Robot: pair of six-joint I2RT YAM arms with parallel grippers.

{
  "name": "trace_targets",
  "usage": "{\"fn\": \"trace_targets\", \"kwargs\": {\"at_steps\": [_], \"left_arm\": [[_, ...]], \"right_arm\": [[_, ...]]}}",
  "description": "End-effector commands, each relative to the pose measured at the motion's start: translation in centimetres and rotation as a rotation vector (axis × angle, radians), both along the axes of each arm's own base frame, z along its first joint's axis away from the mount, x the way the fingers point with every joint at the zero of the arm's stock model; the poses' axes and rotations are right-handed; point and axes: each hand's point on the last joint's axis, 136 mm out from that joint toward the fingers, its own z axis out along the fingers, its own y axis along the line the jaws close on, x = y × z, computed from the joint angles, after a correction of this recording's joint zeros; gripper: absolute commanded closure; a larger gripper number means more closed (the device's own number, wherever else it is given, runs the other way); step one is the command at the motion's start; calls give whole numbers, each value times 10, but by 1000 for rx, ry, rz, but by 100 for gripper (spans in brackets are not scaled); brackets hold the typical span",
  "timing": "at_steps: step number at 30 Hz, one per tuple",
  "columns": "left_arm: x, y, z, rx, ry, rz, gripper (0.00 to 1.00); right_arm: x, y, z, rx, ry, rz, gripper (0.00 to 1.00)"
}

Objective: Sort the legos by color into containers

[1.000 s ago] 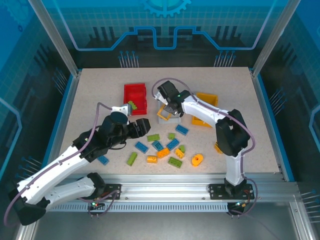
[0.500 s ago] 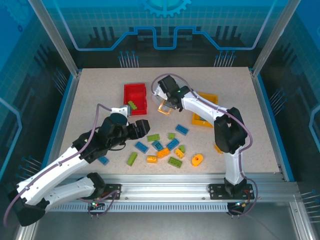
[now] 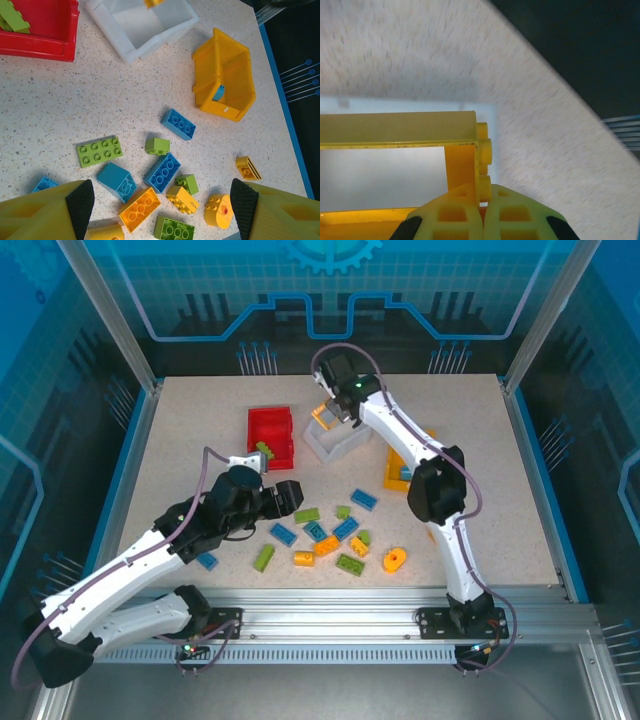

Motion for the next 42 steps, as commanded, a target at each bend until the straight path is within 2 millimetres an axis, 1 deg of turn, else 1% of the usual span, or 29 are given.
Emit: {"fn": "trace_targets", "kwargs": {"at_steps": [1,5,9,10,16,22,24,27,30,31,36,40,42], "left_arm": [[-1,-4,-1,1,-7,-17,23],[0,-5,-3,-2,-1,-19,23],[0,-7,-1,-11,-2,-18,23],[0,-7,-1,-12,-2,-18,23],[0,-7,-1,-16,-1,-19,23],[0,-8,-3,-20,4,-16,23],[0,-8,-3,-22,5,-16,23],[0,-8,-4,-24,7,-16,23],[0,-7,-4,-21,9,-14,23],[-1,-7,-4,-21,10,-14,23],[-1,-6,-5,-18,11,-13,23],[-2,-6,-6,-16,12,-16,23],[-2,-6,-6,-14,14,-15,23]], "right_arm": [[-11,-23,-27,-6,104,-87,100],[-18,-22,-39,-12,146,-60,100],[-34,-24,-53,-45,200,1,100],[-40,-24,-50,-46,205,23,100],[-71,-31,-55,-84,229,142,100],[-110,-20,-58,-78,269,341,100],[-115,-16,-59,-81,267,384,100],[-117,-11,-61,-102,271,421,100],[-112,-7,-61,-123,269,418,100],[-110,-7,-61,-127,270,406,99],[-103,-1,-56,-117,252,380,80],[-98,7,-42,-132,211,392,69],[-93,8,-32,-128,189,374,67]]}}
